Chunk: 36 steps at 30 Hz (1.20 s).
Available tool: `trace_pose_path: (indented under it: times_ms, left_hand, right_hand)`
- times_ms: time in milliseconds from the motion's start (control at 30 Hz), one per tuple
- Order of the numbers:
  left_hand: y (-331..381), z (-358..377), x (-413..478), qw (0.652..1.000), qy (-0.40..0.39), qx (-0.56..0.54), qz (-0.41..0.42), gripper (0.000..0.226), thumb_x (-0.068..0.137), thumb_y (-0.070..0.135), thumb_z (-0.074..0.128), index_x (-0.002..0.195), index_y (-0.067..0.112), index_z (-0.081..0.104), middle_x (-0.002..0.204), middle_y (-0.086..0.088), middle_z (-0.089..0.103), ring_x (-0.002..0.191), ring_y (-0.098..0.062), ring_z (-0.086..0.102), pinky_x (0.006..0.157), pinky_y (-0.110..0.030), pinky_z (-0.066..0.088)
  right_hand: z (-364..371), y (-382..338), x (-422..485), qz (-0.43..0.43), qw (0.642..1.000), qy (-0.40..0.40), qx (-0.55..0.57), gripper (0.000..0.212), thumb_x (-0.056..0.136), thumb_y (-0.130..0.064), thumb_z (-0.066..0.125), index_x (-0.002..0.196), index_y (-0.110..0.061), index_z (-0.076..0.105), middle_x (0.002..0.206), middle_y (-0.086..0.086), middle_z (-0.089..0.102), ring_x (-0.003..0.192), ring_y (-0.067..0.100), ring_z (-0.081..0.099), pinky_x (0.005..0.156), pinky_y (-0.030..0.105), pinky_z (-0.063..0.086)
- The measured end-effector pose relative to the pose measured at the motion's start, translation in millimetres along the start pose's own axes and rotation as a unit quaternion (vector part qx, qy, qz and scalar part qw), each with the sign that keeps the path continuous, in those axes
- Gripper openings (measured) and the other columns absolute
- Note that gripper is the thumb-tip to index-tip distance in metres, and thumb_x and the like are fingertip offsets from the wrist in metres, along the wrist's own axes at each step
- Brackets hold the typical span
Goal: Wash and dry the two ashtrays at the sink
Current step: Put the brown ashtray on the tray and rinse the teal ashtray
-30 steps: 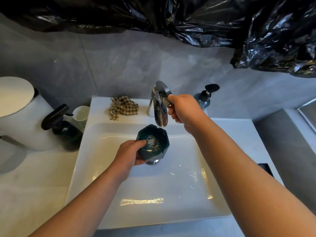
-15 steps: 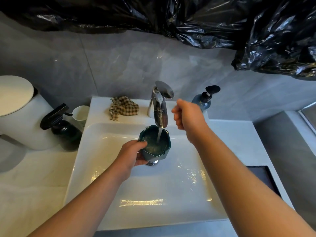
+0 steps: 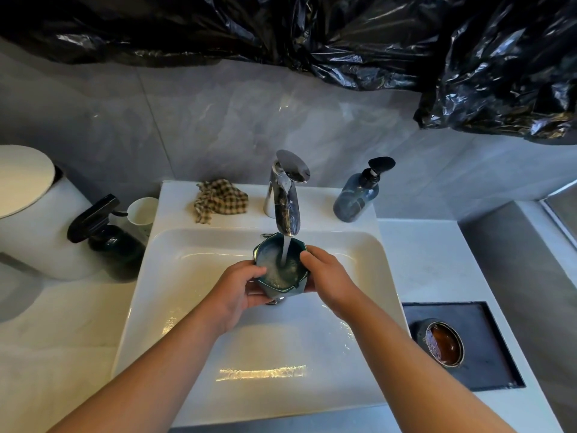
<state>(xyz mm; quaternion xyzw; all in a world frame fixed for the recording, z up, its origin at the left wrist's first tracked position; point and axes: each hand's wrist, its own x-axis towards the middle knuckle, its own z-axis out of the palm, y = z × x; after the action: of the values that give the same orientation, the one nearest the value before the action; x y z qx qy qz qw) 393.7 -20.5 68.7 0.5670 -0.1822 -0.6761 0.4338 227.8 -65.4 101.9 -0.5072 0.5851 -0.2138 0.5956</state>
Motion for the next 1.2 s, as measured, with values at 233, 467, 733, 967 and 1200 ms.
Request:
trace_pose_path:
  times_ms: [233,467,733,967,1200]
  left_hand:
    - [0,-11,3,0.997,0.017,0.063,0.030,0.020,0.093,0.005,0.059,0.112,0.010,0.064,0.104,-0.014,0.074,0.090,-0.025,0.073,0.075,-0.034,0.059]
    - [0,-14,-1,0.994,0.018,0.085,0.062,0.033,0.085,-0.001,0.069,0.110,0.019,0.067,0.112,-0.010,0.069,0.101,-0.025,0.071,0.091,-0.040,0.058]
    - [-3,-16,-2,0.966,0.046,0.211,0.142,0.046,0.075,0.010,0.079,0.113,0.034,0.065,0.109,0.000,0.071,0.100,-0.020,0.068,0.082,-0.033,0.058]
    - [-4,-17,-1,0.930,0.084,0.291,0.208,0.059,0.074,0.006,0.080,0.124,0.027,0.059,0.119,0.005,0.060,0.113,-0.013,0.060,0.090,-0.023,0.055]
    - [0,-17,-1,0.882,0.081,0.383,0.262,0.066,0.073,0.010,0.083,0.129,0.030,0.056,0.120,0.011,0.054,0.114,-0.013,0.055,0.102,-0.034,0.051]
  right_hand:
    - [1,9,7,0.015,0.999,-0.027,0.026,0.038,0.104,-0.013,0.034,0.126,-0.023,0.063,0.121,0.008,0.070,0.111,0.026,0.067,0.090,0.036,0.059]
    - [6,12,8,0.033,0.996,-0.036,0.075,0.038,0.109,-0.029,0.028,0.127,-0.020,0.060,0.119,0.005,0.068,0.109,0.019,0.065,0.091,0.034,0.058]
    - [12,11,15,0.045,0.994,-0.066,0.068,0.043,0.105,-0.048,0.034,0.133,-0.024,0.056,0.127,0.006,0.066,0.117,0.022,0.065,0.098,0.044,0.057]
    - [15,9,16,0.061,0.990,-0.061,0.116,0.038,0.107,-0.043,0.035,0.128,-0.024,0.060,0.124,0.006,0.066,0.117,0.026,0.063,0.106,0.045,0.051]
    - [18,10,18,0.036,0.990,-0.077,0.110,0.040,0.102,-0.049,0.046,0.135,-0.027,0.051,0.125,0.003,0.066,0.117,0.023,0.063,0.102,0.036,0.048]
